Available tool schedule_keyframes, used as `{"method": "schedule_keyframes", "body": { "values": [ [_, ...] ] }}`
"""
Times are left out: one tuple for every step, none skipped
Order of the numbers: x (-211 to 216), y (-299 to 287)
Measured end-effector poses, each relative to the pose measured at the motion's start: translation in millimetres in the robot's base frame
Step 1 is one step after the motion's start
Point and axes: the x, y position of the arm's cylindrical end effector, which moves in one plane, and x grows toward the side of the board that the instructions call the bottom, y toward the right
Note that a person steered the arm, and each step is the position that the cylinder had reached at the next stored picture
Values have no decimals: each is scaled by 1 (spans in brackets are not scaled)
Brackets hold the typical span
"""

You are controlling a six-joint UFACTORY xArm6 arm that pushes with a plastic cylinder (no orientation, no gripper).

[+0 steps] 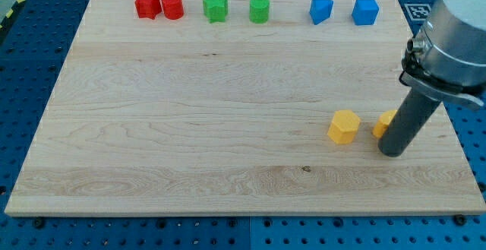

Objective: Move the yellow heart closer to the blue cube

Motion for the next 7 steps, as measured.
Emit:
{"method": "schedule_keyframes", "body": {
  "values": [
    [-12,1],
    [-25,23],
    [-39,50],
    [-53,67],
    [-42,67],
    [-21,66],
    [-42,66]
  ]
}}
